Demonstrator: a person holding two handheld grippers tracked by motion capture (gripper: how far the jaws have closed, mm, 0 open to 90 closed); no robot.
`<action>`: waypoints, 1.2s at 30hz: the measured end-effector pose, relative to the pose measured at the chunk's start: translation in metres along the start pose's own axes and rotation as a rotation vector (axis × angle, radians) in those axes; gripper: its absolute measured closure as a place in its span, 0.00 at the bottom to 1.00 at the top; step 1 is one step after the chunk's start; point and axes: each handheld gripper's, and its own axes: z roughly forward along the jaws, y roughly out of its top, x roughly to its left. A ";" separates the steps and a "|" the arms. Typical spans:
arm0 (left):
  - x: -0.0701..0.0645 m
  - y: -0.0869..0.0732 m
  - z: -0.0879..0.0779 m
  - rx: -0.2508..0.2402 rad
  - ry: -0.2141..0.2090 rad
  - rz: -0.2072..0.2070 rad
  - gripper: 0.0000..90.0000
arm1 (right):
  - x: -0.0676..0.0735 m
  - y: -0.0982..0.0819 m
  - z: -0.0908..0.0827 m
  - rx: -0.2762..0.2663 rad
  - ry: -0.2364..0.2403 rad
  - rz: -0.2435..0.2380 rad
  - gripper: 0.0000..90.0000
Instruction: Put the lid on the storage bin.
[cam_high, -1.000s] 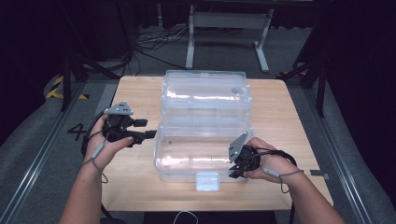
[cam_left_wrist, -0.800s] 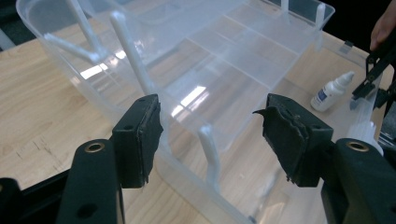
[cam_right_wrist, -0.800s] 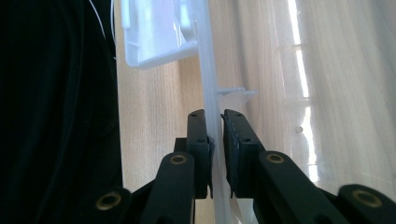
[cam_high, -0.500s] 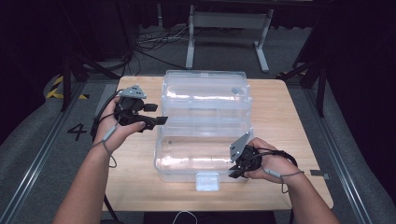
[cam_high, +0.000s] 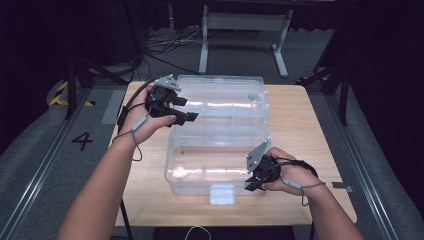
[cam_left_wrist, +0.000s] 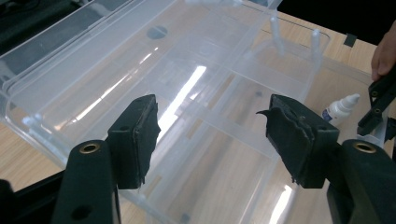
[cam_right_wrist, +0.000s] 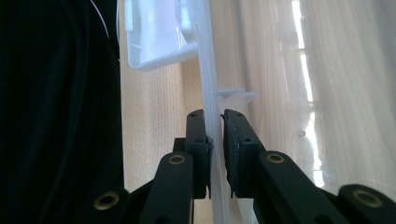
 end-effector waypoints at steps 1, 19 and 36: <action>0.001 0.003 0.002 0.004 -0.001 0.000 0.39 | -0.001 0.000 0.001 -0.009 0.004 -0.010 0.90; 0.012 0.034 0.031 0.061 -0.017 0.019 0.39 | -0.002 -0.001 0.001 -0.019 0.003 -0.013 0.90; 0.014 0.041 0.061 0.076 -0.051 0.017 0.40 | 0.001 -0.001 0.000 -0.015 -0.004 -0.003 0.90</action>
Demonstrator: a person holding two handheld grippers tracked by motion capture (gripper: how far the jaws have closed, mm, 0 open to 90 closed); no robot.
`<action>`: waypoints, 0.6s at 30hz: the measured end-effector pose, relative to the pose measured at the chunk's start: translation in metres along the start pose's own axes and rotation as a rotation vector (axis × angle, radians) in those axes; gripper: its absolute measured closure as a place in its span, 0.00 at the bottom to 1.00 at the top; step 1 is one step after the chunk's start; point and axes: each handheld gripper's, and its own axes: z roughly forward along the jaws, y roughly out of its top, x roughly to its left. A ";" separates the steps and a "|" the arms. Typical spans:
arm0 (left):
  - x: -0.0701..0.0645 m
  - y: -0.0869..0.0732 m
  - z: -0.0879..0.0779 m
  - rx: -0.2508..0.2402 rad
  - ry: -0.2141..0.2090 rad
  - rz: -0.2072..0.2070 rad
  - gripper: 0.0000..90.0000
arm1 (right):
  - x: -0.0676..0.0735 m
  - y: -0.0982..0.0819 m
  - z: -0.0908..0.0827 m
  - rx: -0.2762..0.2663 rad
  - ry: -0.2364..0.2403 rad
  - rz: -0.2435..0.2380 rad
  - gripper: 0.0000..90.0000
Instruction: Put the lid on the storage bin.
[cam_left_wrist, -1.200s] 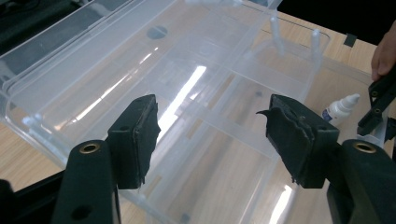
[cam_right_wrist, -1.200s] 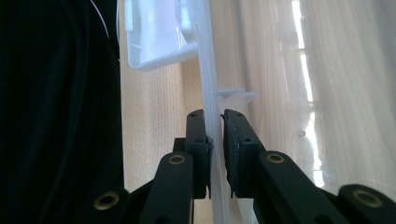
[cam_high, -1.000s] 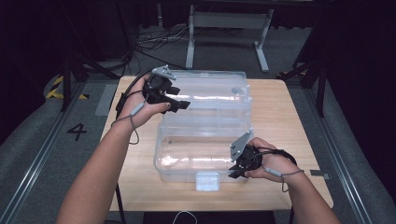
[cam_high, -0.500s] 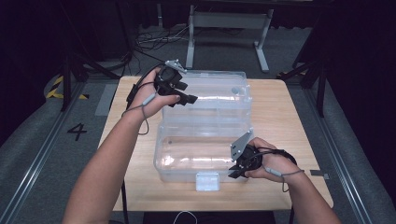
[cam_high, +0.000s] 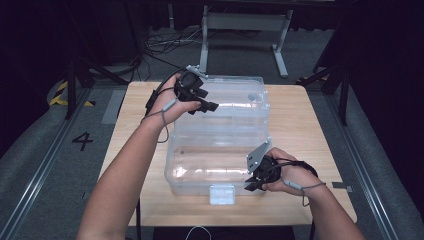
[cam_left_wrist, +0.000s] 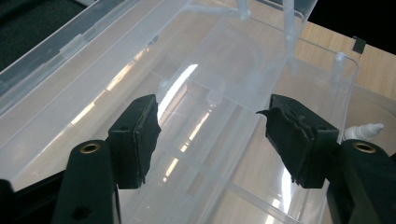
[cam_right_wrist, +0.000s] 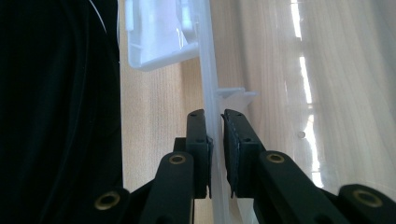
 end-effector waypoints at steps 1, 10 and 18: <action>0.000 0.000 0.002 0.004 -0.003 0.006 0.40 | 0.000 0.000 0.000 -0.002 0.002 -0.004 0.90; -0.003 0.002 0.021 0.073 -0.042 0.048 0.42 | 0.000 0.000 0.000 -0.003 0.003 0.004 0.90; -0.004 0.002 0.027 0.084 -0.057 0.054 0.48 | 0.000 -0.001 0.000 -0.005 0.005 0.005 0.90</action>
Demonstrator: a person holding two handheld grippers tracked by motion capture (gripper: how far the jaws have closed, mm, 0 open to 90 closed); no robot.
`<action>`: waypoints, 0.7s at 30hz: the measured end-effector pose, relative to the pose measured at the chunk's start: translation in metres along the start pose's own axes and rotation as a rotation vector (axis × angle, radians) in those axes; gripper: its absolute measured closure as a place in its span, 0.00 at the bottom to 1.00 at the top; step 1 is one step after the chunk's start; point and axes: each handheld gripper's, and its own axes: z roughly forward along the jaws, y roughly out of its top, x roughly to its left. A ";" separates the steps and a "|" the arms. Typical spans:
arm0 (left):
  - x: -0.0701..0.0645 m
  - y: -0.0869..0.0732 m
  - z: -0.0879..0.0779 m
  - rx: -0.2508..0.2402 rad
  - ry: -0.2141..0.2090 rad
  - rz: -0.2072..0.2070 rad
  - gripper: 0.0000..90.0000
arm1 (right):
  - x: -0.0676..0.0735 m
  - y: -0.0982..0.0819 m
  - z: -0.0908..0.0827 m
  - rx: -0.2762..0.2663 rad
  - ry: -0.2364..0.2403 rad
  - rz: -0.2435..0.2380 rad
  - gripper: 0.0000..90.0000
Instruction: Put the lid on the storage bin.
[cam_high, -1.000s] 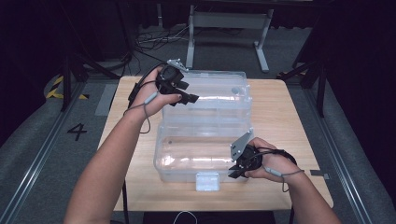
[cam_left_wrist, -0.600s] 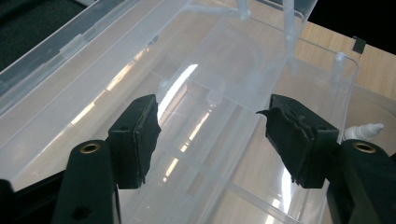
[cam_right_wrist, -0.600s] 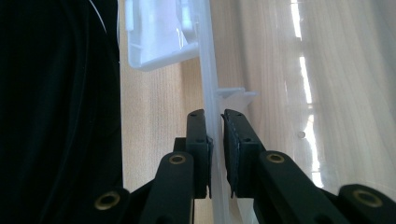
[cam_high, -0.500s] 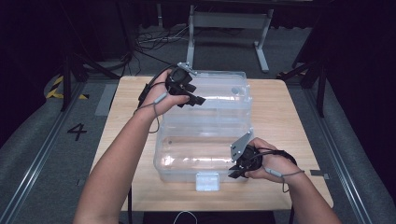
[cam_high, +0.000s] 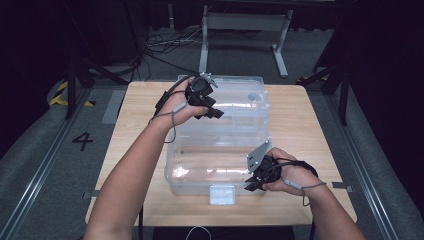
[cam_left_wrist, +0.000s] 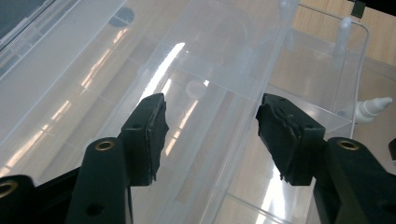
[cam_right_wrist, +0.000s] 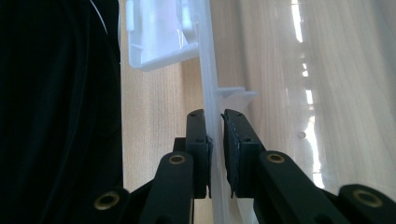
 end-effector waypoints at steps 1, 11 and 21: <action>0.000 0.000 0.000 0.000 0.000 0.001 0.49 | 0.000 0.000 0.000 0.000 0.000 0.001 0.90; -0.007 0.003 0.000 0.019 -0.094 0.016 0.72 | 0.000 0.000 0.000 -0.006 -0.003 -0.003 0.90; -0.009 0.001 -0.002 0.023 -0.085 0.021 0.90 | -0.003 -0.001 0.000 -0.002 0.004 -0.028 0.90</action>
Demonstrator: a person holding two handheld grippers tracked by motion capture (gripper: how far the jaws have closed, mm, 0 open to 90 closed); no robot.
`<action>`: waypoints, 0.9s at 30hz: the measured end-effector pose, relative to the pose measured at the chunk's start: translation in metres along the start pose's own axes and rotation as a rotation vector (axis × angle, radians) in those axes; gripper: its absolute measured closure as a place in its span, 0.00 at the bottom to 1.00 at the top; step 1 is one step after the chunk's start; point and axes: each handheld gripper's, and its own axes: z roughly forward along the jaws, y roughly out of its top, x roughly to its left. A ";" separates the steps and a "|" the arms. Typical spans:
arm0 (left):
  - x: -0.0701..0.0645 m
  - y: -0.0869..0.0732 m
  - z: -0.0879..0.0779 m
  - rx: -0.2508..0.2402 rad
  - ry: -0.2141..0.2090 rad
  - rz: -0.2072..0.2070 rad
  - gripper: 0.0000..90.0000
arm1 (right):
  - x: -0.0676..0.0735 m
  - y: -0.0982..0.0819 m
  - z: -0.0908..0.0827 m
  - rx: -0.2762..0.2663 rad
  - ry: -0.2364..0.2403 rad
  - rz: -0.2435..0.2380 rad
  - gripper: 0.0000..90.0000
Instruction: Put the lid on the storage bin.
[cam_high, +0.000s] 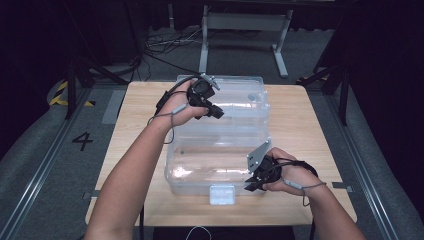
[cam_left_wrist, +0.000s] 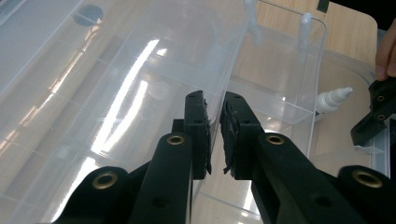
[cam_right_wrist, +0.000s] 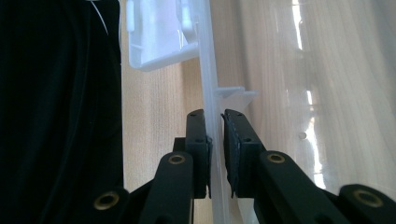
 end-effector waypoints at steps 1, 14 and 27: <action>-0.001 -0.001 0.000 -0.006 -0.003 -0.002 0.90 | 0.000 0.000 0.000 0.000 0.004 0.007 0.90; -0.015 0.000 -0.007 0.003 -0.014 0.041 0.92 | 0.001 0.000 0.001 0.004 -0.002 -0.005 0.90; -0.035 -0.001 -0.014 0.034 -0.015 0.082 0.93 | 0.002 0.000 0.001 -0.002 -0.014 0.010 0.90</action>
